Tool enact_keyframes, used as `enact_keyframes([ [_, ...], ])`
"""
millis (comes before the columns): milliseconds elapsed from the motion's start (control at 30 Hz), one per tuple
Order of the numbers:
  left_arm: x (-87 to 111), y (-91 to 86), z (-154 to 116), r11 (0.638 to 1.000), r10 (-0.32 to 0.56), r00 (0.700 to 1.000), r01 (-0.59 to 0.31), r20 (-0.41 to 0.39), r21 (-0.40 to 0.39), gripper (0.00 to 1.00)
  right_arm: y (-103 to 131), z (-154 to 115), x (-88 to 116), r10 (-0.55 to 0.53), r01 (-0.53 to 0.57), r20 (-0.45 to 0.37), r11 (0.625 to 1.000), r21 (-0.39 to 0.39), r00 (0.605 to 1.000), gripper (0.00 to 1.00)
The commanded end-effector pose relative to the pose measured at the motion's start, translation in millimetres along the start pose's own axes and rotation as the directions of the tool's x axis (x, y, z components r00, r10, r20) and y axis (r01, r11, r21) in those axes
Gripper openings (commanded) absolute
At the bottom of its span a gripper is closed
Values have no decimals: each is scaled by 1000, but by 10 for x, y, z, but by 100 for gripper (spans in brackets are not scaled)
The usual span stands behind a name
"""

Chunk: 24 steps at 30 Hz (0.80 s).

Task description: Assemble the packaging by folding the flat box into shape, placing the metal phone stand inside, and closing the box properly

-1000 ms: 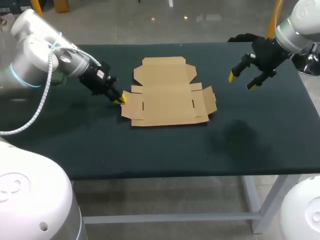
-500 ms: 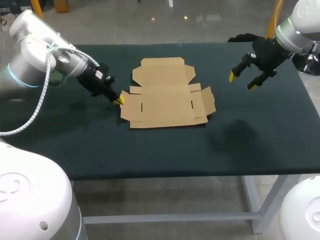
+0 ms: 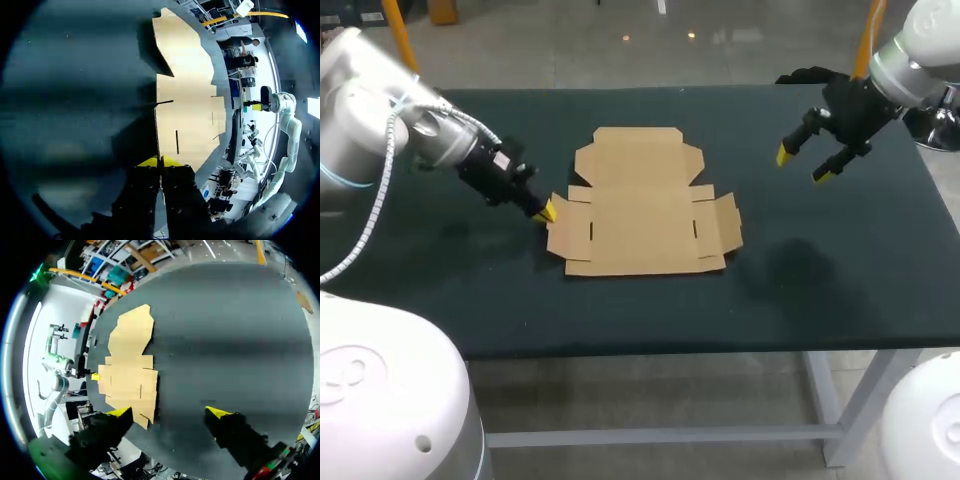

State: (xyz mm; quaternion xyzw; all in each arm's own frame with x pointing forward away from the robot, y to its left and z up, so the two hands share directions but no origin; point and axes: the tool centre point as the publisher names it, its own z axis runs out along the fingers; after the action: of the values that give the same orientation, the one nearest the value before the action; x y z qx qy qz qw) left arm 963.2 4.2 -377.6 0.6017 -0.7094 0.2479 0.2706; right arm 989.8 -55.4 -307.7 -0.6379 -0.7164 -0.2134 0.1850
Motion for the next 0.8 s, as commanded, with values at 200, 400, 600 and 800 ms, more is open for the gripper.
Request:
enact_keyframes([
  [200,-79,152,10,1000,-19,1000,19,-21,8,0,9,8,-5,1,-1,-3,1000,17,1000,100],
  [400,-61,187,-14,1000,-9,999,9,-40,4,10,8,19,-7,2,-1,-5,1000,20,1000,100],
  [600,-53,50,-11,1000,-4,1000,4,-20,8,100,17,42,-5,-3,3,-10,1000,25,1000,100],
  [800,-78,-121,-11,1000,-3,1000,3,-10,7,100,11,45,-15,-6,6,-12,1000,29,1000,100],
])
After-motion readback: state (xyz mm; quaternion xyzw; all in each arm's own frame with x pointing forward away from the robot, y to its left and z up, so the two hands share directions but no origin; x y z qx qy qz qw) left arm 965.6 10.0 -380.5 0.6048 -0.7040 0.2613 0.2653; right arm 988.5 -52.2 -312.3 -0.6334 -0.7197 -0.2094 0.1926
